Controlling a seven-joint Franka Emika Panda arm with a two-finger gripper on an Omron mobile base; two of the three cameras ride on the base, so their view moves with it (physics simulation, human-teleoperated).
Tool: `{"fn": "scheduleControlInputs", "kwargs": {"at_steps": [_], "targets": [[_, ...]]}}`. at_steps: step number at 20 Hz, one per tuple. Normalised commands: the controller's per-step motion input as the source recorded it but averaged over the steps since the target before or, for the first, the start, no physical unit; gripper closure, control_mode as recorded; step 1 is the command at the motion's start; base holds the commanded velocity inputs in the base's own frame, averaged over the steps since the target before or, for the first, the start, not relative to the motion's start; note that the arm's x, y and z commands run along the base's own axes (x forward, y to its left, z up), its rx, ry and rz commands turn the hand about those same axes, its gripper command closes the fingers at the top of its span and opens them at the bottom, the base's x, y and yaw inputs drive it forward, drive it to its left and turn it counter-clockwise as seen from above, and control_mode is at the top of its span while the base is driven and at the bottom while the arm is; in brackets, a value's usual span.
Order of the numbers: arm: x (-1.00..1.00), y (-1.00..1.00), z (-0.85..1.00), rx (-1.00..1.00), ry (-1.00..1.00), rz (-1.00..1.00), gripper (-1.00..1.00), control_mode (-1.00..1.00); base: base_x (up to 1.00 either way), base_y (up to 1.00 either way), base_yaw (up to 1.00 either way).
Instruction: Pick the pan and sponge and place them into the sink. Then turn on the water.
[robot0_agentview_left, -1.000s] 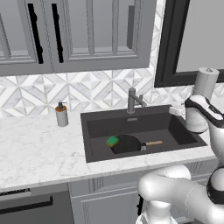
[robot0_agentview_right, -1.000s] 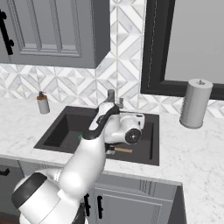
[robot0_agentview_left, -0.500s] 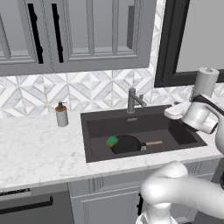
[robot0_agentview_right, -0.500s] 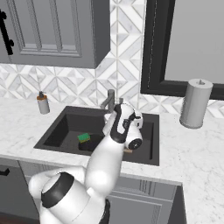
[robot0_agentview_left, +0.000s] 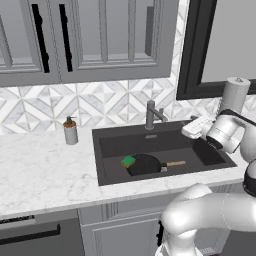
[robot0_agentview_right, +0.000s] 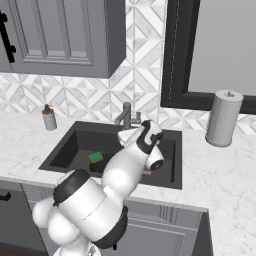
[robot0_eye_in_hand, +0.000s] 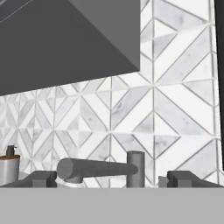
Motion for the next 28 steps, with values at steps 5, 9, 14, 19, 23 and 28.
{"fn": "scheduleControlInputs", "kwargs": {"at_steps": [5,9,14,19,23,28], "targets": [[0.36,0.00,0.00,0.00,0.00,0.03,-1.00,-1.00,0.00,0.00,0.00],[0.28,0.09,-0.01,0.00,0.01,0.00,-1.00,-1.00,0.00,0.00,0.00],[0.27,0.14,-0.06,-0.02,0.00,0.00,-1.00,-1.00,0.00,0.00,0.00],[0.39,0.00,-0.03,0.00,0.01,0.01,-1.00,-1.00,0.00,0.00,0.00],[0.37,0.03,-0.12,0.00,0.03,0.03,-1.00,-1.00,0.00,0.00,0.00],[0.34,0.00,-0.15,0.00,0.07,0.04,-1.00,-1.00,0.00,0.00,0.00]]}}
